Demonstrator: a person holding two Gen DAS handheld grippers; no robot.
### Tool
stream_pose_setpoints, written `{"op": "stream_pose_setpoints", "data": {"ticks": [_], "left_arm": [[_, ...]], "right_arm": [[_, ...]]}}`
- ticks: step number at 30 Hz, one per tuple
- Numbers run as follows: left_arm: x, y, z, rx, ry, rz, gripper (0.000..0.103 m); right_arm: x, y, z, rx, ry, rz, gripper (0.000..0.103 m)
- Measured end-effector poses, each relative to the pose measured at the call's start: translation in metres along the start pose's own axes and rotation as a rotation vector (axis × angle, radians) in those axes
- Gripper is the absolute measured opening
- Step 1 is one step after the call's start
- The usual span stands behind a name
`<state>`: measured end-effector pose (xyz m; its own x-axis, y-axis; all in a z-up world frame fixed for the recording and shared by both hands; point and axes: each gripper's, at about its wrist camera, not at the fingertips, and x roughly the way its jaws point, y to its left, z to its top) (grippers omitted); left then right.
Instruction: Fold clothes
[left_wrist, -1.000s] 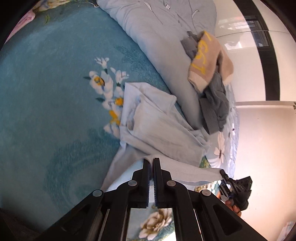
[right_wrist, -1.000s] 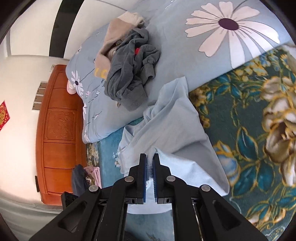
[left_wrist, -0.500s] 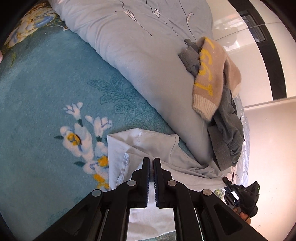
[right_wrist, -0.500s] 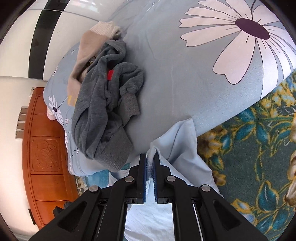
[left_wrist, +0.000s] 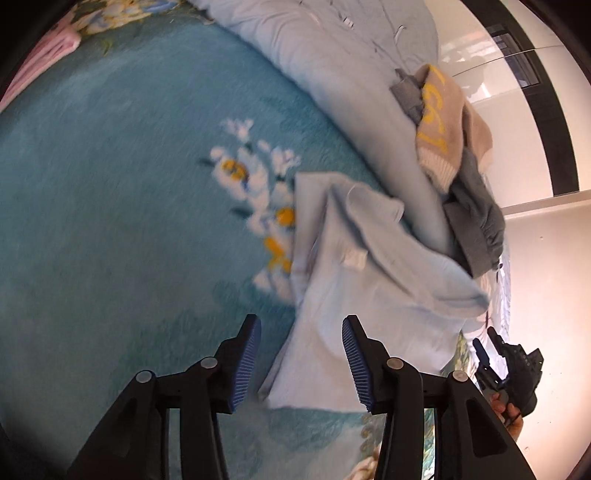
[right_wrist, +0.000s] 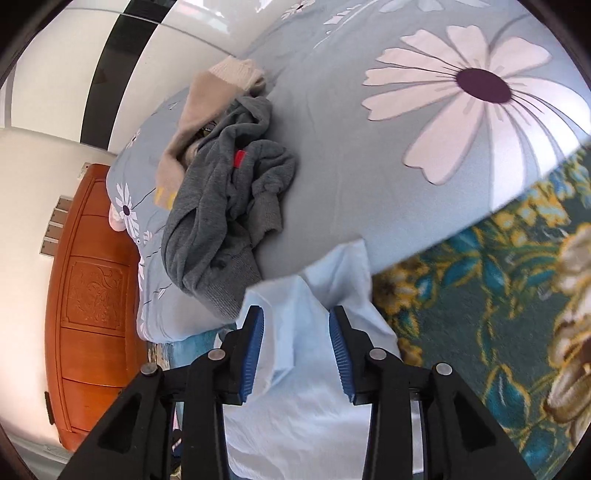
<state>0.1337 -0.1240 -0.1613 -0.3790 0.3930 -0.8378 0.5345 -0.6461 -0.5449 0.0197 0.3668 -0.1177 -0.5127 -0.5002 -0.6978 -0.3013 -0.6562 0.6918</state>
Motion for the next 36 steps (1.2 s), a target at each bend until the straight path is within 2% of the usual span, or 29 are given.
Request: {"op": "stream_pose_setpoints", "data": {"ticks": [3,5,10,13,18,20,22,24,28,31,33,36], "left_arm": [[0.020,0.022,-0.026,-0.097,0.075,-0.037,0.050],[0.031,0.024,-0.032,-0.110,0.107,-0.053,0.050],[0.037,0.018,-0.037,-0.146,0.088,-0.096,0.050],[0.043,0.014,-0.038,-0.147,0.092,-0.099,0.048],[0.043,0.024,-0.042,-0.242,0.067,-0.143,0.045],[0.043,0.025,-0.045,-0.254,0.059,-0.142,0.039],[0.042,0.025,-0.047,-0.262,0.052,-0.138,0.037],[0.041,0.024,-0.048,-0.268,0.048,-0.133,0.037],[0.039,0.024,-0.045,-0.269,0.036,-0.133,0.037],[0.040,0.022,-0.043,-0.256,0.033,-0.132,0.035],[0.040,0.024,-0.042,-0.260,0.039,-0.128,0.032],[0.043,0.029,-0.040,-0.290,0.044,-0.131,0.018]], "right_arm": [[-0.024,-0.033,-0.034,0.030,0.007,-0.053,0.038],[-0.039,-0.057,-0.055,0.073,0.010,-0.074,0.038],[-0.050,-0.096,-0.089,0.183,0.014,-0.057,0.038],[-0.034,-0.095,-0.096,0.206,0.038,-0.005,0.038],[-0.013,-0.093,-0.107,0.264,0.016,0.016,0.038],[-0.013,-0.096,-0.112,0.301,-0.017,0.026,0.035],[-0.016,-0.100,-0.117,0.331,-0.034,0.026,0.024],[-0.020,-0.104,-0.122,0.362,-0.036,0.013,0.019],[-0.025,-0.106,-0.134,0.390,-0.038,0.026,0.019],[-0.020,-0.105,-0.133,0.407,-0.074,0.059,0.019],[-0.014,-0.106,-0.131,0.432,-0.102,0.094,0.019],[-0.006,-0.107,-0.128,0.480,-0.118,0.116,0.020]]}}
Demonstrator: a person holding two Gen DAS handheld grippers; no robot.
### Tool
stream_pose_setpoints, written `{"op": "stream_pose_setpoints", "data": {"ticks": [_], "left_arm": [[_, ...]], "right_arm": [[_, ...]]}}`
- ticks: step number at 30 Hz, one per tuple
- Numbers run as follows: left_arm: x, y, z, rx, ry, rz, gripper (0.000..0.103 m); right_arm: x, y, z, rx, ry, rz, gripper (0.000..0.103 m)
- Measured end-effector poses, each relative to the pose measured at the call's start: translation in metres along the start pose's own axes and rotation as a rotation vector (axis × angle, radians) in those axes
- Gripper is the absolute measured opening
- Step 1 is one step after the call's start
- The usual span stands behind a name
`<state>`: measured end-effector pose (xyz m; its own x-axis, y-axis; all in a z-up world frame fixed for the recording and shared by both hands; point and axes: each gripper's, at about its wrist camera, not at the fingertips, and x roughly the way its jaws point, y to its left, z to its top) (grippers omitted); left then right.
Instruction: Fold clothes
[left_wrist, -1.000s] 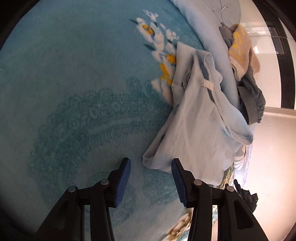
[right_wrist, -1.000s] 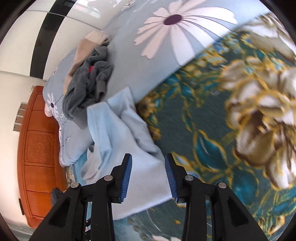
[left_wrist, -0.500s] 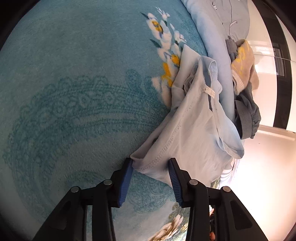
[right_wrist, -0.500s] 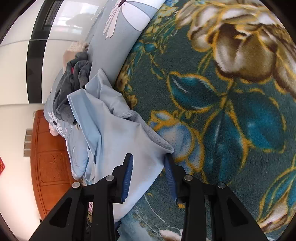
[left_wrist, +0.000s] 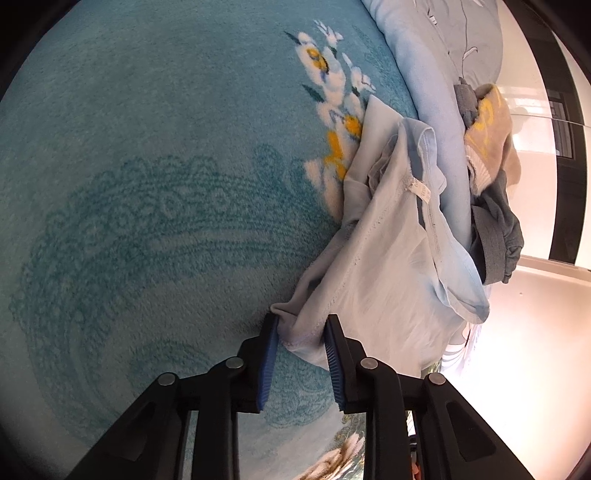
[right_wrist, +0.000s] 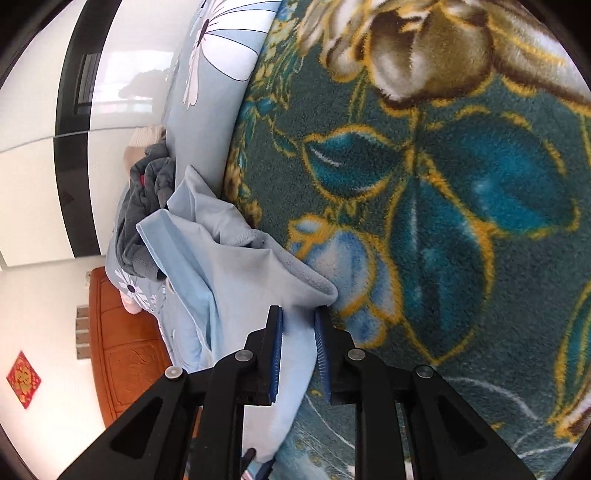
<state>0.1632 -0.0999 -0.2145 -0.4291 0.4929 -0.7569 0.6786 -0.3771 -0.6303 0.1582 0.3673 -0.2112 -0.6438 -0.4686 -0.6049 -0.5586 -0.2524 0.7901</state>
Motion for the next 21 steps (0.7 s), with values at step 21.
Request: {"op": "stream_pose_setpoints", "data": {"ticks": [21], "left_arm": [[-0.060,0.003,-0.078,0.196,0.097,0.133,0.006]], "right_arm": [[-0.082,0.041,-0.045,-0.294,0.047,-0.099,0.003]]}}
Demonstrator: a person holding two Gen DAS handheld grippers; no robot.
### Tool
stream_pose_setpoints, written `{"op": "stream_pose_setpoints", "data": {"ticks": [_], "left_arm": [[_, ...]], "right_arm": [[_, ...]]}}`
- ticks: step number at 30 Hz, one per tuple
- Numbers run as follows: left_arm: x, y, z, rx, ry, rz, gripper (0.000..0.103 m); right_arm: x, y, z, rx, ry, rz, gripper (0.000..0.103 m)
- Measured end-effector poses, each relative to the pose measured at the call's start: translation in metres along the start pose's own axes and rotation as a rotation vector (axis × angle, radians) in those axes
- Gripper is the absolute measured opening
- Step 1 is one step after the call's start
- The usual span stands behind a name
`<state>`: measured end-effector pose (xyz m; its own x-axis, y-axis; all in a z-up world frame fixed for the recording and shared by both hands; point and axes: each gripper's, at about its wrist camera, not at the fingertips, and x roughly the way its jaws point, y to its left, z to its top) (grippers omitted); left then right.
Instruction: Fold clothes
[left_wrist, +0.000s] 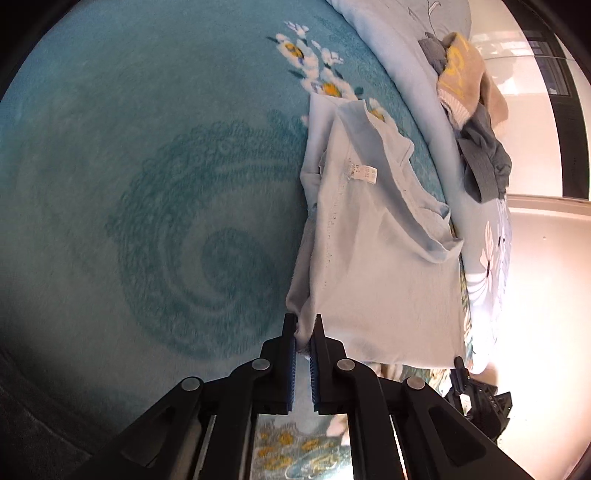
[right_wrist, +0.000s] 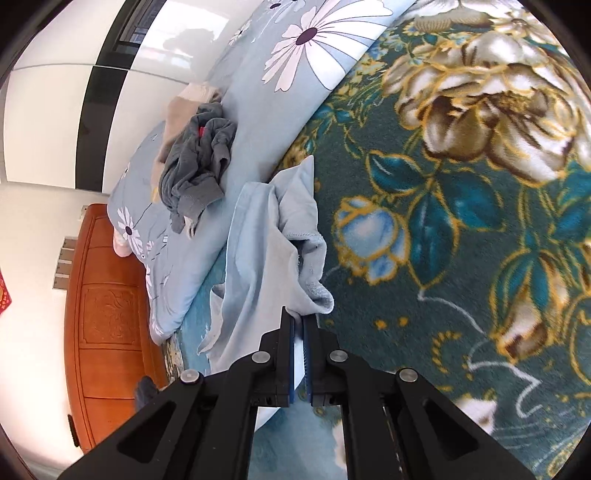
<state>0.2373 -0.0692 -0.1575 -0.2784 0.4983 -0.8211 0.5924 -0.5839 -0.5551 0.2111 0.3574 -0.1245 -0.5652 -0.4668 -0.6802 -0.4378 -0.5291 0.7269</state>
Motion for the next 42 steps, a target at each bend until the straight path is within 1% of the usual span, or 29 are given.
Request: {"op": "stream_pose_setpoints", "data": {"ticks": [3,6,8,10,12,13,16,17,19,20,21,22,24,27,28,30,32,34,37,39,41,42], "left_arm": [[0.009,-0.002,-0.015,0.032,0.040,0.026,0.006],[0.020,-0.002,-0.021,0.052,0.065,0.060,0.007],[0.022,0.002,-0.021,0.040,0.077,0.063,0.009],[0.022,0.004,-0.021,0.022,0.105,0.043,0.010],[0.016,0.002,-0.021,0.045,0.114,0.040,0.012],[0.013,0.000,-0.021,0.059,0.116,0.040,0.016],[0.002,-0.006,-0.018,0.124,0.085,0.063,0.030],[-0.001,-0.008,-0.015,0.138,0.071,0.072,0.032],[-0.004,-0.013,-0.004,0.158,0.034,0.098,0.033],[-0.008,-0.011,0.012,0.169,0.013,0.108,0.034],[-0.007,-0.015,0.022,0.193,-0.007,0.113,0.036],[-0.005,-0.020,0.031,0.221,-0.026,0.117,0.039],[0.004,-0.039,0.046,0.288,-0.095,0.179,0.041],[0.005,-0.044,0.058,0.383,-0.179,0.281,0.042],[0.008,-0.047,0.062,0.407,-0.186,0.287,0.042],[0.010,-0.048,0.065,0.442,-0.189,0.282,0.042],[0.015,-0.057,0.070,0.475,-0.197,0.269,0.042],[0.033,-0.070,0.085,0.493,-0.198,0.250,0.042],[0.053,-0.085,0.102,0.503,-0.194,0.237,0.040],[0.055,-0.086,0.103,0.510,-0.196,0.222,0.040],[0.056,-0.087,0.104,0.519,-0.199,0.205,0.039],[0.056,-0.087,0.104,0.523,-0.201,0.196,0.036]], "right_arm": [[-0.024,-0.020,-0.012,-0.002,0.011,-0.052,0.003],[-0.032,-0.044,-0.018,0.040,0.013,-0.089,0.003],[-0.030,-0.053,-0.021,0.046,0.025,-0.114,0.002],[-0.026,-0.057,-0.024,0.038,0.040,-0.132,0.002],[-0.025,-0.063,-0.024,0.039,0.061,-0.137,0.003],[-0.026,-0.064,-0.023,0.034,0.070,-0.146,0.004],[-0.037,-0.064,-0.017,-0.005,0.074,-0.203,0.004],[-0.043,-0.063,-0.011,-0.025,0.063,-0.228,0.004],[-0.054,-0.061,0.001,-0.079,0.031,-0.287,0.005],[-0.054,-0.055,0.009,-0.122,0.009,-0.314,0.006],[-0.051,-0.047,0.018,-0.165,-0.009,-0.335,0.006],[-0.043,-0.038,0.026,-0.199,-0.009,-0.330,0.006],[-0.019,-0.017,0.040,-0.262,0.014,-0.290,0.006],[0.026,0.021,0.045,-0.369,0.050,-0.252,0.011],[0.040,0.032,0.048,-0.392,0.058,-0.240,0.014],[0.064,0.049,0.057,-0.426,0.076,-0.221,0.019],[0.083,0.060,0.066,-0.465,0.083,-0.242,0.021],[0.099,0.068,0.075,-0.499,0.088,-0.269,0.021],[0.114,0.072,0.085,-0.518,0.112,-0.282,0.021],[0.121,0.074,0.089,-0.543,0.114,-0.302,0.021],[0.125,0.073,0.093,-0.536,0.121,-0.294,0.021],[0.125,0.072,0.094,-0.527,0.126,-0.280,0.021]]}}
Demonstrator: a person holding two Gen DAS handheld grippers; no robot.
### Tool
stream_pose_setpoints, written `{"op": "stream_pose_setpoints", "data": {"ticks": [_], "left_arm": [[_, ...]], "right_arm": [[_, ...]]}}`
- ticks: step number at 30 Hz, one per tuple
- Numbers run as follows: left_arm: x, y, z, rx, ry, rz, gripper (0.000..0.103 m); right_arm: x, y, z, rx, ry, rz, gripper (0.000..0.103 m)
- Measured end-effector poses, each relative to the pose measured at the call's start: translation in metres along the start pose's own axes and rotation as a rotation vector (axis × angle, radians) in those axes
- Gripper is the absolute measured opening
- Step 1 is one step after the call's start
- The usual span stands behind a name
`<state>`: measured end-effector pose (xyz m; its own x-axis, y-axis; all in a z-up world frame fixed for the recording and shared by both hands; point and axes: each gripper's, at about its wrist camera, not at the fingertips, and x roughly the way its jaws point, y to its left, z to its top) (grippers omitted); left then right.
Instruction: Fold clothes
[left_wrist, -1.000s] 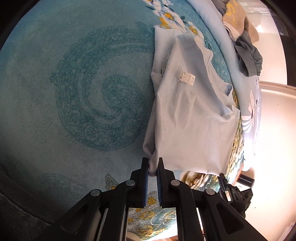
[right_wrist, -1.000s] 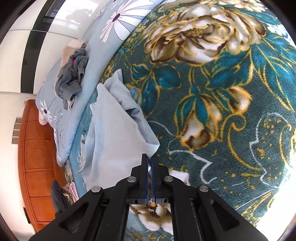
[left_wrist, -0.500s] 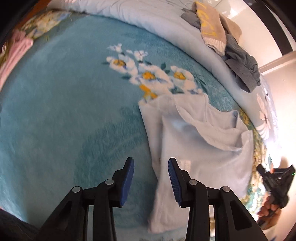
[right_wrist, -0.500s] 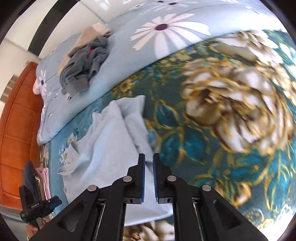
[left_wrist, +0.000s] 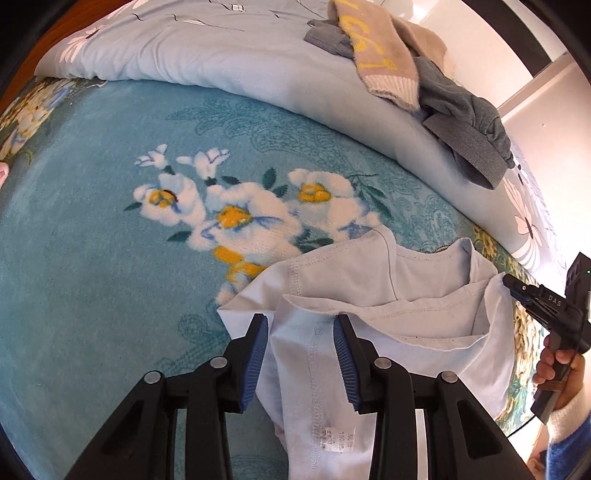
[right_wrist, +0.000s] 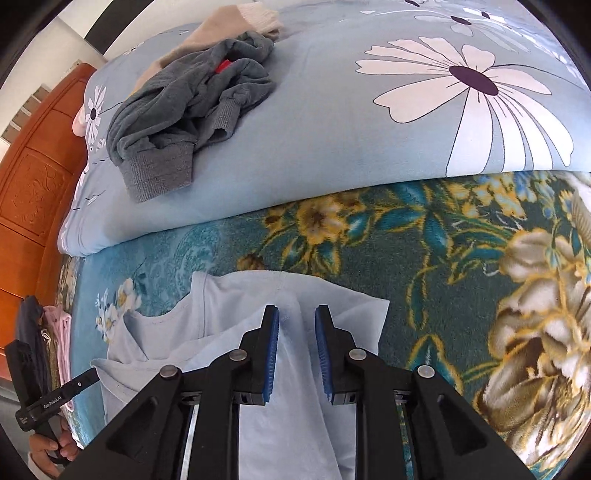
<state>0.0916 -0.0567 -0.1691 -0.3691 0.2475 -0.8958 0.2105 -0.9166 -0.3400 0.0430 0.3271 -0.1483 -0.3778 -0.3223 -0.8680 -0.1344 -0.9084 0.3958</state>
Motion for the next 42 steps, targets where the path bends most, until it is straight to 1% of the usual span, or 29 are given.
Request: {"op": "stream_pose_setpoints", "data": {"ticks": [2,3,4,5,6,9,11,14,15,17,19,22,23,24,25,27,30,33,34,37,38,39,40,41,42], "left_arm": [[0.001,0.001,-0.002,0.008,-0.003,-0.002,0.013],[0.000,0.002,-0.003,0.011,-0.009,-0.006,0.009],[-0.001,0.002,-0.003,0.014,-0.018,-0.011,0.005],[-0.002,0.003,-0.004,0.017,-0.026,-0.016,0.004],[-0.004,0.003,-0.005,0.018,-0.034,-0.024,0.004],[-0.015,0.003,-0.006,0.019,-0.068,-0.049,0.003],[-0.027,0.003,-0.005,0.018,-0.110,-0.070,0.003],[-0.041,0.009,0.002,-0.018,-0.169,-0.082,0.003],[-0.041,0.013,0.006,-0.042,-0.170,-0.084,0.003],[-0.034,0.022,0.015,-0.086,-0.157,-0.081,0.003],[-0.020,0.027,0.022,-0.101,-0.112,-0.051,0.003],[0.000,0.025,0.026,-0.072,-0.054,0.011,0.003],[0.003,0.025,0.027,-0.059,-0.046,0.021,0.004],[0.004,0.024,0.029,-0.045,-0.041,0.028,0.004],[0.003,0.024,0.031,-0.036,-0.046,0.041,0.007],[-0.005,0.029,0.038,-0.042,-0.068,0.085,0.007],[-0.017,0.047,0.044,-0.123,-0.080,0.078,0.007],[-0.035,0.049,0.034,-0.152,-0.105,0.057,0.005],[-0.042,0.045,0.026,-0.157,-0.111,0.027,0.005],[-0.048,0.014,-0.011,-0.169,-0.088,-0.149,0.005],[-0.044,0.000,-0.025,-0.167,-0.056,-0.205,0.005],[-0.037,-0.015,-0.038,-0.162,-0.017,-0.259,0.005],[-0.027,-0.030,-0.051,-0.153,0.032,-0.298,0.005],[-0.017,-0.044,-0.063,-0.143,0.085,-0.334,0.005],[-0.008,-0.059,-0.073,-0.104,0.133,-0.348,0.005]], "right_arm": [[-0.002,0.002,-0.001,-0.007,0.000,0.037,0.021],[-0.003,0.005,-0.003,-0.021,0.003,0.046,0.020],[-0.004,0.008,-0.004,-0.035,0.006,0.055,0.012],[-0.005,0.010,-0.006,-0.050,0.012,0.063,0.006],[-0.006,0.013,-0.007,-0.065,0.018,0.068,0.004],[-0.018,0.019,-0.010,-0.098,-0.007,0.092,0.002],[-0.032,0.018,-0.007,-0.097,-0.056,0.110,0.002],[-0.053,0.015,0.006,-0.082,-0.139,0.123,0.002],[-0.056,0.014,0.011,-0.078,-0.158,0.123,0.002],[-0.053,0.012,0.018,-0.061,-0.163,0.119,0.002],[-0.048,0.010,0.024,-0.042,-0.160,0.115,0.002],[-0.023,0.006,0.026,-0.019,-0.113,0.078,0.002],[-0.014,0.005,0.026,-0.012,-0.095,0.064,0.002],[-0.007,0.003,0.025,0.001,-0.086,0.050,0.002],[-0.002,0.001,0.025,0.019,-0.083,0.039,0.002],[0.002,-0.004,0.025,0.049,-0.081,0.024,0.002],[-0.001,-0.010,0.027,0.070,-0.087,-0.029,0.003],[-0.011,-0.020,0.025,0.092,-0.096,-0.111,0.003],[-0.018,-0.026,0.021,0.111,-0.100,-0.112,0.003],[-0.039,-0.047,-0.003,0.183,-0.103,-0.077,0.004],[-0.045,-0.055,-0.017,0.207,-0.094,-0.069,0.005],[-0.052,-0.063,-0.032,0.233,-0.084,-0.065,0.008],[-0.057,-0.073,-0.048,0.269,-0.071,-0.063,0.015],[-0.063,-0.081,-0.066,0.315,-0.065,-0.054,0.020],[-0.069,-0.088,-0.083,0.362,-0.063,-0.041,0.025]]}}
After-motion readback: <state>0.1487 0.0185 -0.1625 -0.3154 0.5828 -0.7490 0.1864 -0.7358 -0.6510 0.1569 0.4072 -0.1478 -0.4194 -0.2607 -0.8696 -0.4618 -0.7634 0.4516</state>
